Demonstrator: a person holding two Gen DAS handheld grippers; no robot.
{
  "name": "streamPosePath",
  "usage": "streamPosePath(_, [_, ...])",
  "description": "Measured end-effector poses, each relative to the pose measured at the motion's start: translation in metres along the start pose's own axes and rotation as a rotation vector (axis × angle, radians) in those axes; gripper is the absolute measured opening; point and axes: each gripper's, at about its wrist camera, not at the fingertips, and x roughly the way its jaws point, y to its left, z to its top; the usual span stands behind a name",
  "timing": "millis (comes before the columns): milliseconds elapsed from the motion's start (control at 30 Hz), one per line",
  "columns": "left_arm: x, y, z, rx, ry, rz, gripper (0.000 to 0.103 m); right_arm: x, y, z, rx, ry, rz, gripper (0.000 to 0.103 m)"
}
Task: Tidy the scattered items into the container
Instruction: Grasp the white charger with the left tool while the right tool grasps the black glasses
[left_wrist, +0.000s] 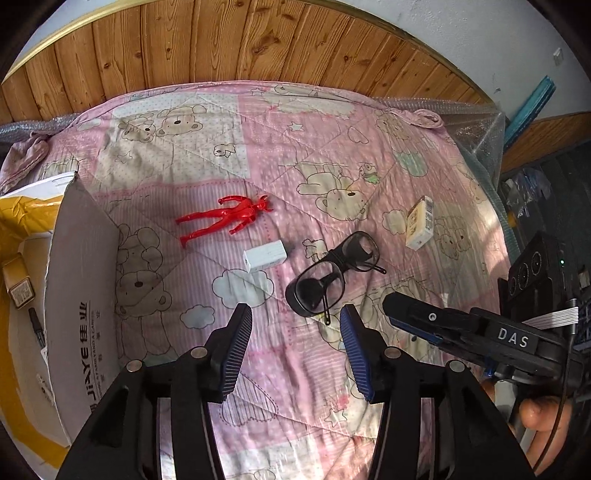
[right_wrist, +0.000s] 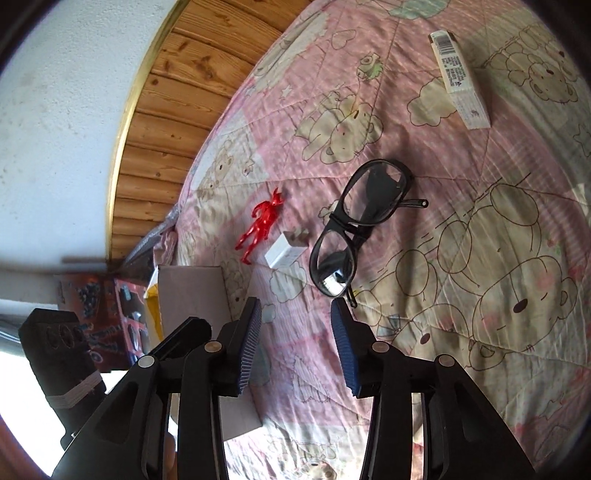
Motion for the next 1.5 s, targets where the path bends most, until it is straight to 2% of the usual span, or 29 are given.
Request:
streamPosePath(333, [0.081, 0.017, 0.031, 0.110, 0.077, 0.017, 0.051, 0.042, -0.018, 0.034, 0.109, 0.013, -0.039, 0.048])
streamPosePath(533, [0.106, 0.028, 0.041, 0.137, 0.087, -0.028, 0.051, 0.068, -0.021, 0.049, 0.133, 0.032, -0.074, 0.049])
streamPosePath(667, [0.116, 0.032, 0.043, 0.143, 0.095, -0.062, 0.051, 0.083, -0.019, 0.057, 0.119, 0.033, -0.101, 0.051])
streamPosePath(833, [0.118, 0.031, 0.039, 0.171, 0.079, -0.071, 0.048, 0.094, 0.000, 0.064, -0.001, 0.039, -0.165, 0.051])
streamPosePath(900, [0.118, 0.030, 0.038, 0.175, 0.065, -0.068, 0.048, 0.096, 0.004, 0.066, -0.026, 0.039, -0.193, 0.048])
streamPosePath(967, [0.118, 0.031, 0.038, 0.171, 0.056, -0.067, 0.047, 0.098, 0.006, 0.068, -0.055, 0.034, -0.226, 0.031])
streamPosePath(1000, [0.118, 0.030, 0.038, 0.170, 0.054, -0.063, 0.047, 0.097, 0.004, 0.069, -0.048, 0.031, -0.233, 0.026])
streamPosePath(1067, [0.117, 0.029, 0.038, 0.168, 0.053, -0.055, 0.047, 0.095, -0.003, 0.071, -0.016, 0.037, -0.204, 0.023])
streamPosePath(1133, [0.116, 0.029, 0.038, 0.167, 0.059, -0.060, 0.047, 0.092, -0.011, 0.072, 0.030, 0.043, -0.171, 0.024])
streamPosePath(1233, [0.114, 0.030, 0.036, 0.164, 0.065, -0.059, 0.048, 0.090, -0.022, 0.075, 0.120, 0.031, -0.180, 0.053])
streamPosePath(1300, [0.111, 0.029, 0.029, 0.191, 0.061, -0.057, 0.048, 0.094, -0.023, 0.078, 0.137, 0.025, -0.178, 0.054])
streamPosePath(1367, [0.110, 0.030, 0.024, 0.207, 0.060, -0.065, 0.048, 0.100, -0.013, 0.082, 0.096, 0.021, -0.199, 0.069])
streamPosePath(1433, [0.115, 0.034, 0.020, 0.199, 0.086, -0.067, 0.044, 0.108, 0.004, 0.082, -0.021, 0.025, -0.274, 0.068])
streamPosePath(1467, [0.116, 0.035, 0.019, 0.196, 0.093, -0.069, 0.039, 0.109, 0.007, 0.081, -0.052, 0.028, -0.297, 0.062])
streamPosePath(1500, [0.117, 0.035, 0.018, 0.202, 0.097, -0.060, 0.028, 0.108, 0.008, 0.080, -0.068, 0.029, -0.313, 0.050])
